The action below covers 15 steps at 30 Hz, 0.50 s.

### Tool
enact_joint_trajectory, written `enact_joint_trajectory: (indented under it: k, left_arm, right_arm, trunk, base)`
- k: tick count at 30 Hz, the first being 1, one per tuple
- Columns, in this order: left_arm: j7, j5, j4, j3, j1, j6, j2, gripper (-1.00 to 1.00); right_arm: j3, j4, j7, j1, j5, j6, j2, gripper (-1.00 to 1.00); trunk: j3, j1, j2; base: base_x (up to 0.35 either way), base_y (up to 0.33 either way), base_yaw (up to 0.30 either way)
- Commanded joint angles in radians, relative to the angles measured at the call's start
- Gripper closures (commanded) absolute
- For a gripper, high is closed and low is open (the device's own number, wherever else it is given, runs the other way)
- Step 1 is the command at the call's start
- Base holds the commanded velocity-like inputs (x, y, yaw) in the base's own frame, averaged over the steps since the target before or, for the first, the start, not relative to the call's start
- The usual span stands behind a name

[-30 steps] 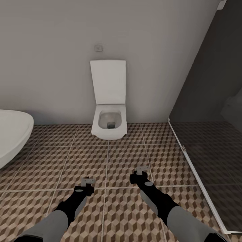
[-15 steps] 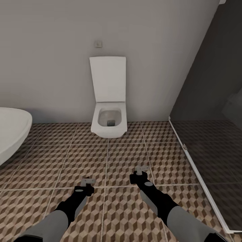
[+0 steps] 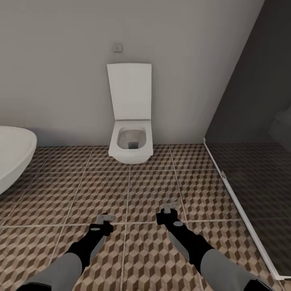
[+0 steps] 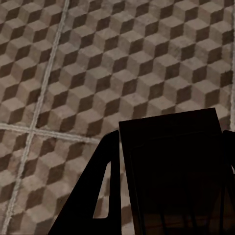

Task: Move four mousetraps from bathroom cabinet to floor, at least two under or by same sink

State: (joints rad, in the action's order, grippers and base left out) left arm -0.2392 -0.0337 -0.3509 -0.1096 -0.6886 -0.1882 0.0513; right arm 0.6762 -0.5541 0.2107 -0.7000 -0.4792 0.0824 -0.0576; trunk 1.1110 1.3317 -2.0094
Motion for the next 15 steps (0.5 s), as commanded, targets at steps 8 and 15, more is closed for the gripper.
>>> enact_joint_trajectory:
  k: [8, 15]
  left_arm:
    - [-0.007, -0.003, -0.001, -0.008, 0.0, -0.007, -0.001, 1.0]
    - [-0.008, -0.003, 0.008, -0.009, 0.0, -0.007, -0.001, 1.0]
  right_arm:
    - [0.009, -0.001, 0.009, -0.001, -0.006, 0.003, -0.001, 1.0]
    - [0.01, -0.001, 0.009, -0.001, -0.006, 0.003, -0.001, 1.0]
  trunk:
    - [0.026, 0.031, -0.057]
    - [0.048, 0.057, -0.106]
  base:
    - [0.0, 0.0, 0.0]
    - [0.0, 0.0, 0.0]
